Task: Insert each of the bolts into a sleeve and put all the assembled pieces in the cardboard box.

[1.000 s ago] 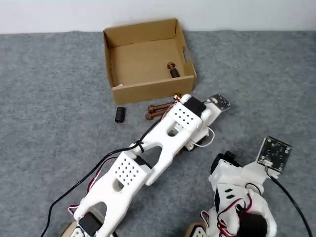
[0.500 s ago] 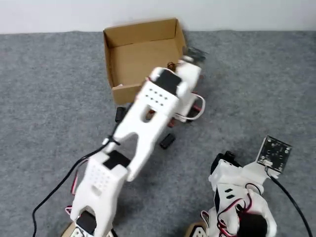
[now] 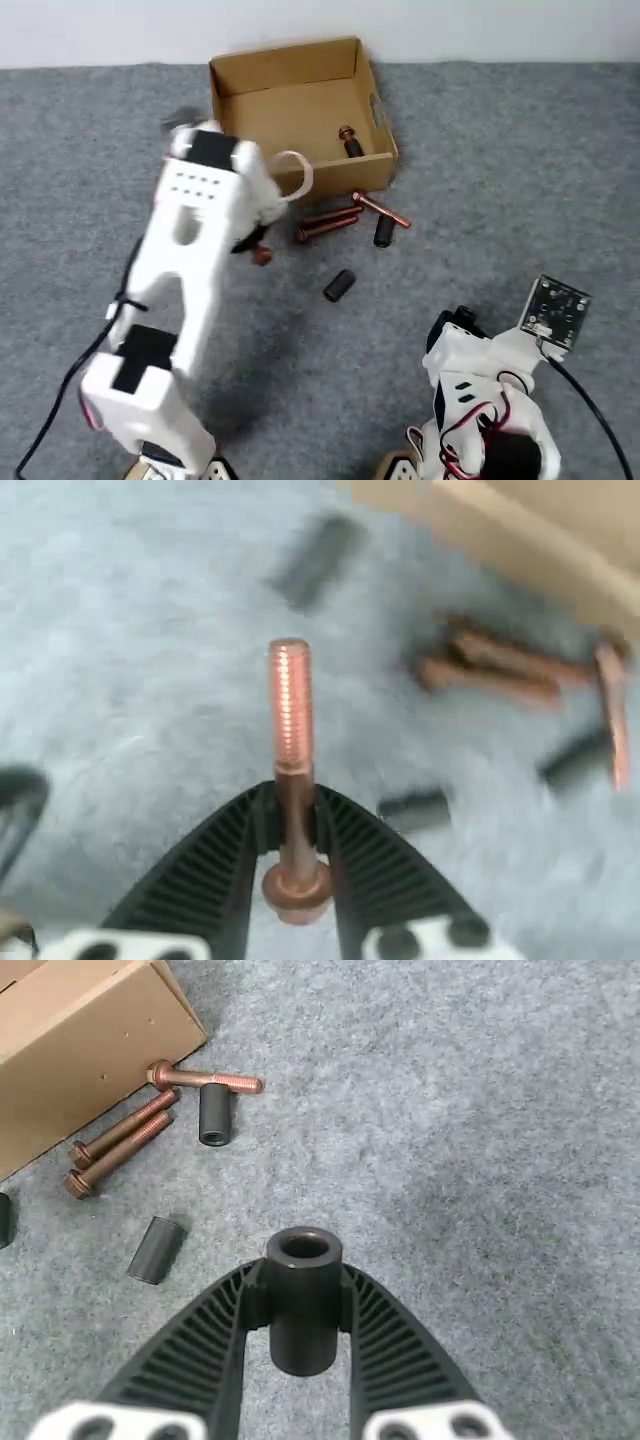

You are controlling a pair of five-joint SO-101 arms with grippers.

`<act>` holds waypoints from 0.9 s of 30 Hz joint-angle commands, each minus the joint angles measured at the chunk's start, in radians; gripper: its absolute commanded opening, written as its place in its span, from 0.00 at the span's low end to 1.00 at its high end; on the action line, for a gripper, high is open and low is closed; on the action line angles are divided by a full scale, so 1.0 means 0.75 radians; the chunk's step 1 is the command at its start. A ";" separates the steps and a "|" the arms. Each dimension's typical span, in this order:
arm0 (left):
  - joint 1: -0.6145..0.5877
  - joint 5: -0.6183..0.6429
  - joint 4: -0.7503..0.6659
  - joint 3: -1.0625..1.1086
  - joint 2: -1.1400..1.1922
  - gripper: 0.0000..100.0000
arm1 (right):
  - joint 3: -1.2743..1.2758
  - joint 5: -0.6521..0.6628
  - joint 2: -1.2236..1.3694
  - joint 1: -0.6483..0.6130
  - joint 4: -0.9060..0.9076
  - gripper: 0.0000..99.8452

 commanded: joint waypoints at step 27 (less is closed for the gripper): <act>-0.286 -0.483 0.035 0.296 -0.094 0.18 | -0.006 0.008 -0.005 0.011 -0.034 0.01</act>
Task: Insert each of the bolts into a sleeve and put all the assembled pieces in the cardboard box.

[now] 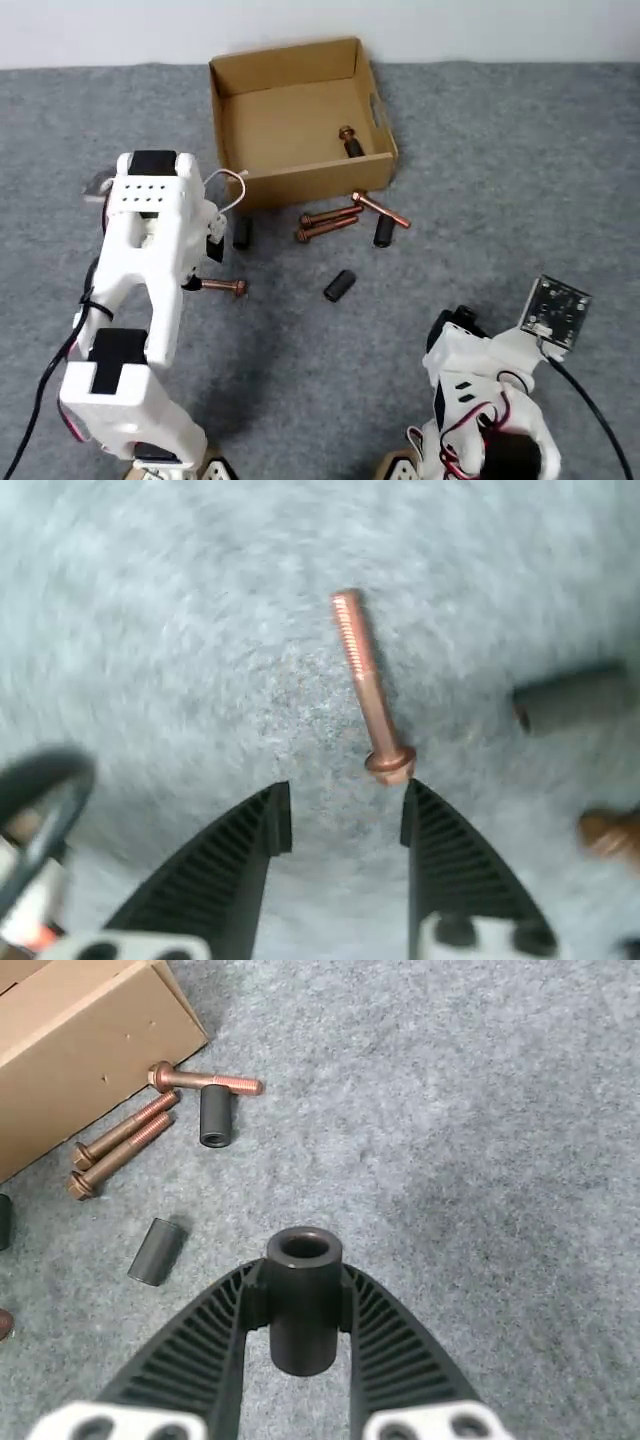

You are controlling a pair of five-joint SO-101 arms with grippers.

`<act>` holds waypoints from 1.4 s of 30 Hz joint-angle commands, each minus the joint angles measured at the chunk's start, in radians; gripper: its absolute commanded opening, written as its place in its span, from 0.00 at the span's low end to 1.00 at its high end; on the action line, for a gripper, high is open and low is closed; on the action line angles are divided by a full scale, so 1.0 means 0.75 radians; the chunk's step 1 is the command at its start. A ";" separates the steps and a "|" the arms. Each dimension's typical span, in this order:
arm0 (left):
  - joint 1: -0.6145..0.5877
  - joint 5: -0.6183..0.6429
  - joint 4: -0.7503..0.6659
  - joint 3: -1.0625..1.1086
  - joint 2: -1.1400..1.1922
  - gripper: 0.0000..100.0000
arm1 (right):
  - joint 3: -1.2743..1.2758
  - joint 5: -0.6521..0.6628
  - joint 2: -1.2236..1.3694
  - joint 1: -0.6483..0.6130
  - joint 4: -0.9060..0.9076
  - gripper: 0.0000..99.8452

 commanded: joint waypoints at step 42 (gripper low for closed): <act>0.074 -2.905 -0.364 -0.054 0.493 0.05 | -0.006 0.008 -0.005 0.011 -0.024 0.01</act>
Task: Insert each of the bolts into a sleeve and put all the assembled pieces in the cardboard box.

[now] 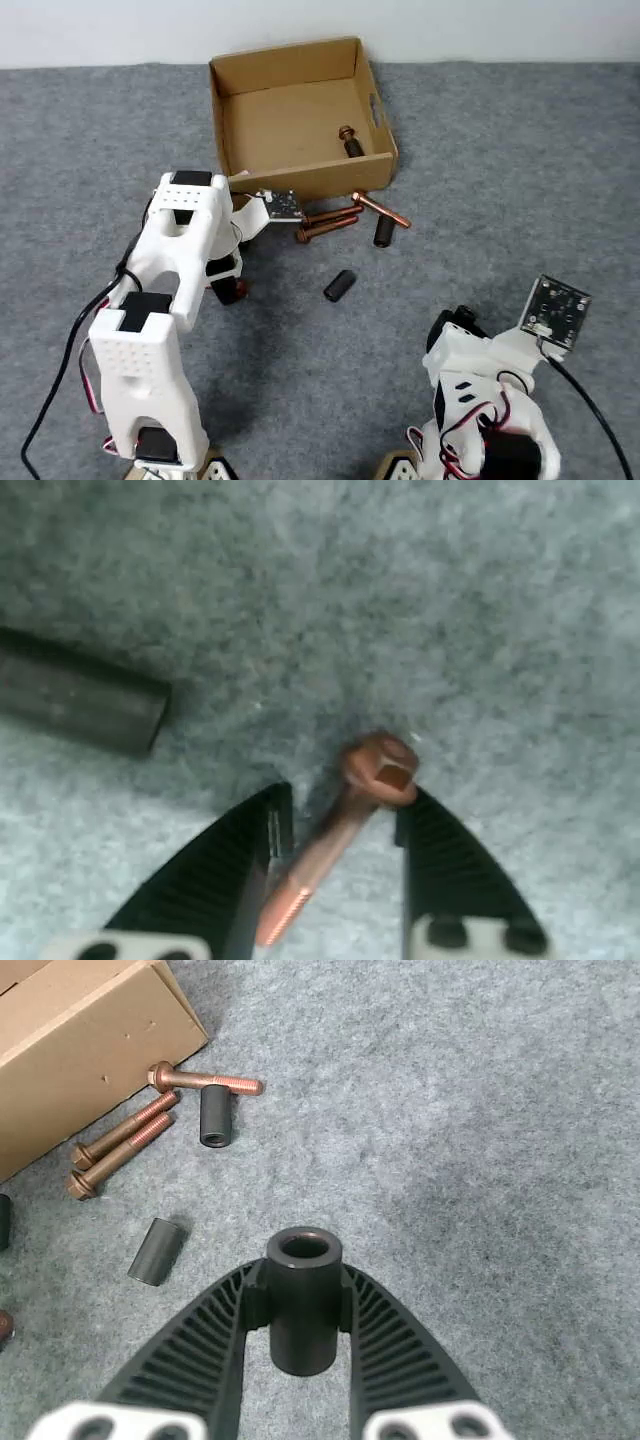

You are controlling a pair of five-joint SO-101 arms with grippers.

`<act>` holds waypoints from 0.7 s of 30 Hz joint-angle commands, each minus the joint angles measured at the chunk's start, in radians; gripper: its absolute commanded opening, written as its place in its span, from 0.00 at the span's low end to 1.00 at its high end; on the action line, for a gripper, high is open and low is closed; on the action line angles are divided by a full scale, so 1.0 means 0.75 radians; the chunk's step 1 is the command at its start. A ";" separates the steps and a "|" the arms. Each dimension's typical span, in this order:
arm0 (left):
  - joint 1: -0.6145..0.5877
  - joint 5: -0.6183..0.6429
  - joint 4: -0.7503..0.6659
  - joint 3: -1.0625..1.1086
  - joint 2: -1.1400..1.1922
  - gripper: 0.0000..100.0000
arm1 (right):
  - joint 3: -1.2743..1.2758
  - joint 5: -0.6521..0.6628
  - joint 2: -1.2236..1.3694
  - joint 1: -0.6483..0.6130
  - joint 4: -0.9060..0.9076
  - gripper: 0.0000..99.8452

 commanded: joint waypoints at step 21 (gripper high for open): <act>0.008 0.213 0.419 -0.054 -0.583 0.01 | -0.023 0.014 -0.007 -0.011 -0.021 0.01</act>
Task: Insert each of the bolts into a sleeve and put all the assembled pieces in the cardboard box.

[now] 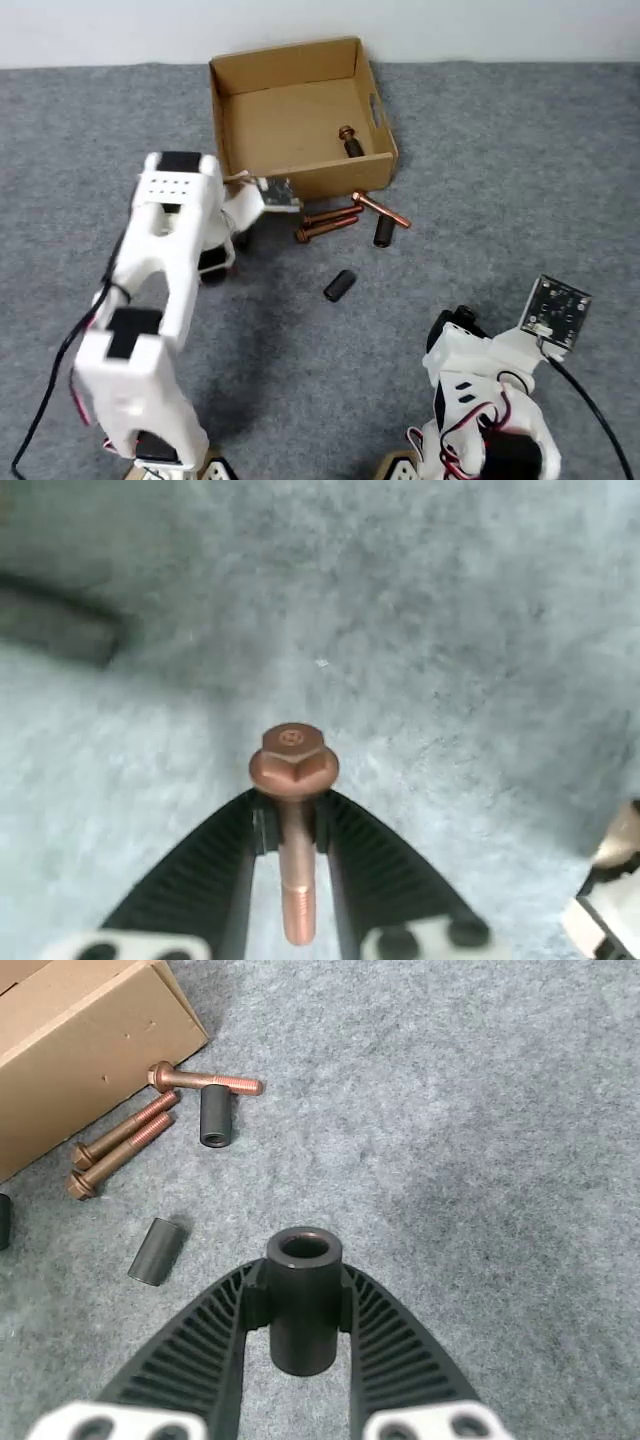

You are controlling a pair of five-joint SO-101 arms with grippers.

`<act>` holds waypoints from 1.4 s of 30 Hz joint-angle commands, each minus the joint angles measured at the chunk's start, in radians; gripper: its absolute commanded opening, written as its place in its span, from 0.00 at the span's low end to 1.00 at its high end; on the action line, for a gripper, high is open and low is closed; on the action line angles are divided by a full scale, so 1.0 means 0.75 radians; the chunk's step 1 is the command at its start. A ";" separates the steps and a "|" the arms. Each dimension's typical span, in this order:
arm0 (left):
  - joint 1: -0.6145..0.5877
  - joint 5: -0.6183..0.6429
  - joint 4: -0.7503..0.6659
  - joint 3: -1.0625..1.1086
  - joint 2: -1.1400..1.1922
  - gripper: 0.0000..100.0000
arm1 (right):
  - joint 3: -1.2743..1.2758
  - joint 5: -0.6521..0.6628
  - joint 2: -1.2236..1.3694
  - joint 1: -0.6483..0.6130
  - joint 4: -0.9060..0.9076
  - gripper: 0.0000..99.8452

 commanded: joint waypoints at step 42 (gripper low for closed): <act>0.687 1.884 -1.227 1.548 -2.512 0.00 | 0.018 0.513 -0.003 -1.061 -0.394 0.01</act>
